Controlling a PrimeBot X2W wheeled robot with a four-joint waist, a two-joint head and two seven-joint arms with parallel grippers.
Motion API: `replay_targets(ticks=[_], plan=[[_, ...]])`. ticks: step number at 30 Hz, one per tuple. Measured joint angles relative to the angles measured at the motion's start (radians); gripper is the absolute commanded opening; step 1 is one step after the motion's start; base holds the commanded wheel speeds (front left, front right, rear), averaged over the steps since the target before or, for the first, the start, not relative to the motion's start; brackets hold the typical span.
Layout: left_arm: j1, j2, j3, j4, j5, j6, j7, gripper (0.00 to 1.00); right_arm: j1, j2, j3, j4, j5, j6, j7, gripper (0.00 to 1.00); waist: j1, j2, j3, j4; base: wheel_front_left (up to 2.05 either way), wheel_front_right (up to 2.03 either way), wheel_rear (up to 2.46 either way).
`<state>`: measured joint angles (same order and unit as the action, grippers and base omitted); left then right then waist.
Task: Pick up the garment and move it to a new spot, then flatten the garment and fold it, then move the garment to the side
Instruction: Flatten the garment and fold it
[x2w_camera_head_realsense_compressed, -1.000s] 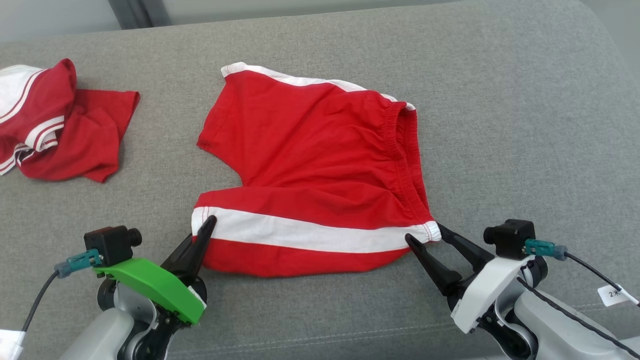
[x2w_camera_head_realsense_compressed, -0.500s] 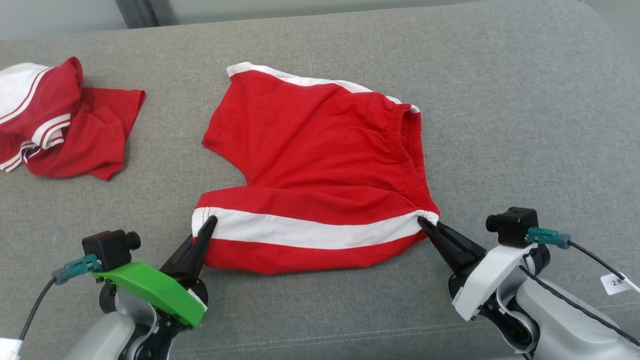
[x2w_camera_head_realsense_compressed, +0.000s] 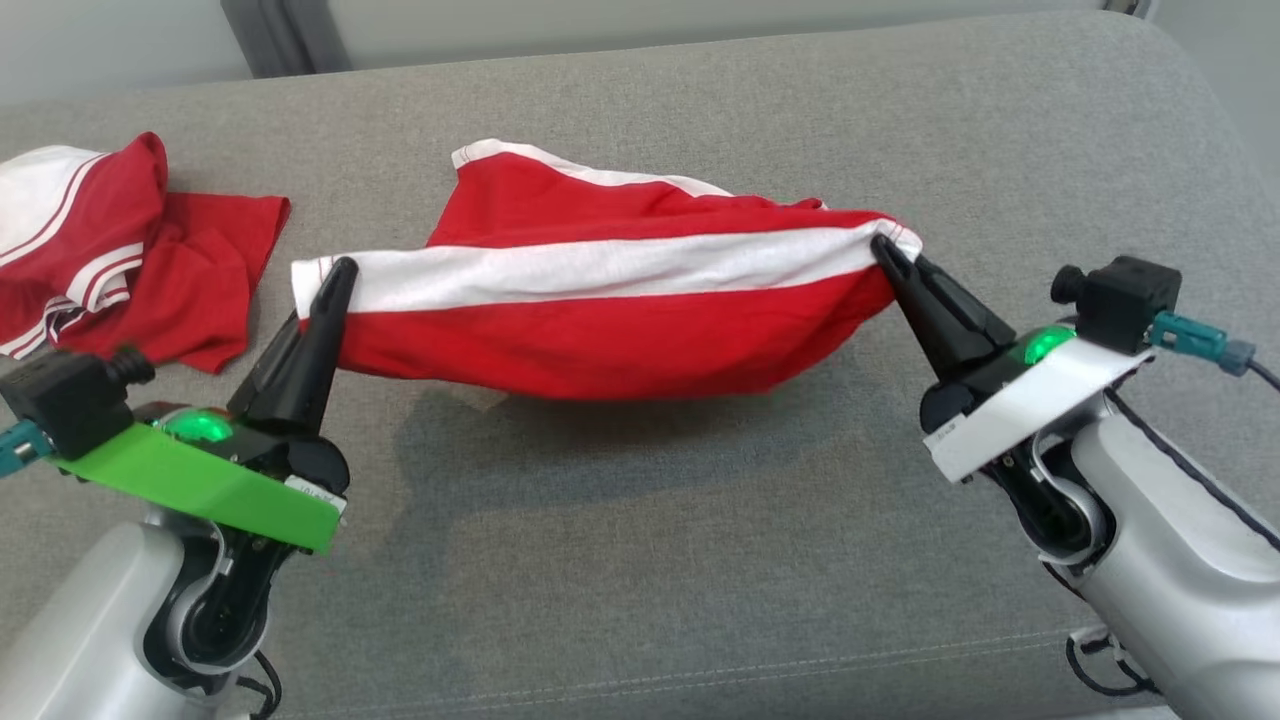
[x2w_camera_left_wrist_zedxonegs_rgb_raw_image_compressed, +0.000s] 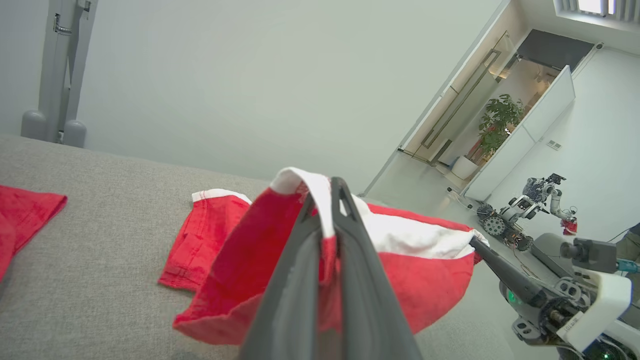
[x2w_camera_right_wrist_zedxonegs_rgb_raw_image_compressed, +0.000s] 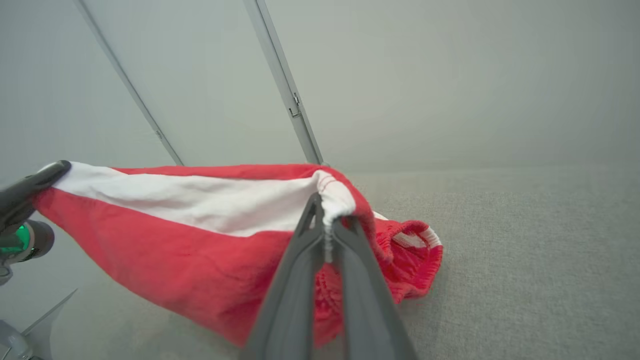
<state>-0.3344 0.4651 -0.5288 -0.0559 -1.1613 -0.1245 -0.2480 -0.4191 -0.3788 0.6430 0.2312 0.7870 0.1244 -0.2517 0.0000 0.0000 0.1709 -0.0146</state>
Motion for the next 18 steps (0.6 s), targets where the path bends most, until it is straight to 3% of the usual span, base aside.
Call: replay_targets(ticks=[7, 11, 14, 16, 18], plan=[[-0.118, 0.034, 0.019, -0.057, 0.011, 0.0, 0.001, 0.0, -0.117, -0.001, -0.021, -0.083, 0.0, 0.0, 0.0, 0.0, 0.0, 0.0, -0.024, -0.009, 0.0, 0.0, 0.0], [-0.206, 0.088, 0.046, -0.054, 0.016, 0.0, 0.01, 0.0, -0.204, -0.014, -0.012, -0.123, 0.002, 0.0, 0.0, 0.0, 0.0, 0.0, -0.043, -0.016, 0.0, 0.0, 0.0], [-0.273, 0.095, 0.086, -0.066, 0.015, 0.0, 0.009, 0.0, -0.249, -0.011, -0.015, -0.154, 0.023, 0.0, 0.0, 0.0, 0.0, 0.0, -0.057, -0.022, 0.0, 0.0, 0.0], [-0.313, 0.091, 0.175, -0.075, -0.006, 0.0, -0.001, 0.0, -0.268, 0.007, -0.029, -0.173, 0.067, 0.0, -0.003, 0.0, 0.0, 0.0, -0.071, -0.032, 0.0, 0.0, 0.0], [-0.318, 0.092, 0.178, -0.073, -0.016, 0.0, 0.0, 0.0, -0.269, 0.009, -0.026, -0.177, 0.084, 0.0, -0.003, 0.0, 0.0, 0.0, -0.079, -0.038, 0.0, 0.0, 0.0]])
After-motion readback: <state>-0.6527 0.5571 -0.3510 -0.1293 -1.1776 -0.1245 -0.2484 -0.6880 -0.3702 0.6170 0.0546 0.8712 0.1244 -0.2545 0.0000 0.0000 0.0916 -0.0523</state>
